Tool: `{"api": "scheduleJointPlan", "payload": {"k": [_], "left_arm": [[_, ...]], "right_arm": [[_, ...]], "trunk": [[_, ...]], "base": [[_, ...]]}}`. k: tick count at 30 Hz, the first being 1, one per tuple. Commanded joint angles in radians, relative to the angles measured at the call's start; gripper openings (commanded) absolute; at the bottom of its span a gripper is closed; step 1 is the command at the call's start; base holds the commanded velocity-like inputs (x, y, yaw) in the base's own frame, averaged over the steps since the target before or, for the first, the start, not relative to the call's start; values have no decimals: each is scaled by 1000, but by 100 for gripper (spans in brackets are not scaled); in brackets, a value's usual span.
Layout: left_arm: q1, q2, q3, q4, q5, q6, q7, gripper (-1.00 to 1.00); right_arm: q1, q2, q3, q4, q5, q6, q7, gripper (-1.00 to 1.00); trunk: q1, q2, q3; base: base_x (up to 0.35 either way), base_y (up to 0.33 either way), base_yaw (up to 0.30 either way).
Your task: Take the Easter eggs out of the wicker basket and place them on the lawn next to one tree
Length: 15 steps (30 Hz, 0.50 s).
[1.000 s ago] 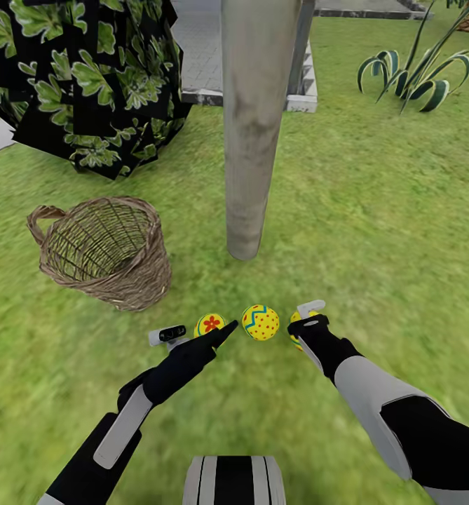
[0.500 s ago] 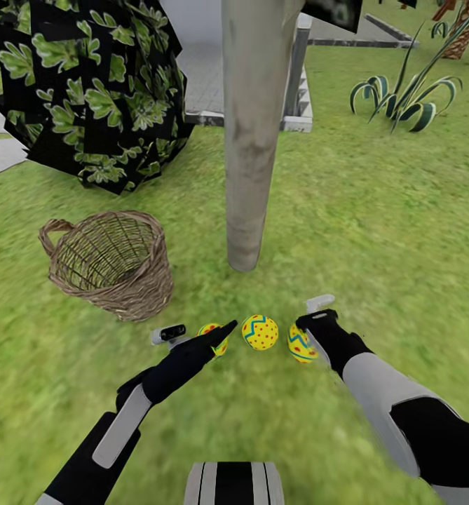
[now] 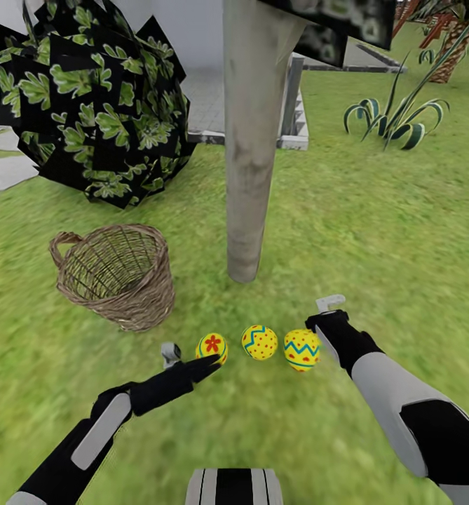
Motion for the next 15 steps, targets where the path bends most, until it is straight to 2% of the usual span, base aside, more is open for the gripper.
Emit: {"api": "scheduleJointPlan", "payload": {"k": [1, 2, 6, 8, 10, 11, 13, 15], "left_arm": [[0, 7, -4, -3, 8, 12, 1, 100], [2, 23, -6, -6, 8, 15, 0, 100], [7, 53, -9, -9, 7, 16, 0, 100], [7, 89, -10, -8, 7, 16, 0, 100], [7, 131, -10, 5, 5, 15, 0, 100], [7, 142, -9, 18, 4, 15, 0, 100], [7, 151, -9, 43, 2, 15, 1, 100], [7, 153, -8, 66, -19, 16, 0, 100]], "right_arm": [[1, -1, 6, -2, 5, 9, -1, 100], [3, -2, 6, -2, 5, 9, -1, 100], [3, -14, 6, -1, 5, 9, -1, 100], [3, -14, 6, 0, 5, 8, -1, 100], [4, -13, 7, 12, 3, 7, 0, 100], [4, -13, 6, 13, 2, 7, 0, 100], [8, -15, 6, 8, 3, 7, 3, 100], [27, -30, 6, 5, -3, 8, 21, 100]], "trunk": [[-1, 0, 3], [-1, 0, 7], [-3, 1, 23], [-4, 2, 30], [-5, 2, 38], [-5, 2, 42], [-6, 3, 50], [-7, 3, 57]], "base": [[0, 0, 0], [-218, 62, 0], [-308, 111, 0], [-325, 134, 0], [-99, 52, 0], [-20, 11, 0], [-7, 4, 0], [-1, 0, 0]]}}
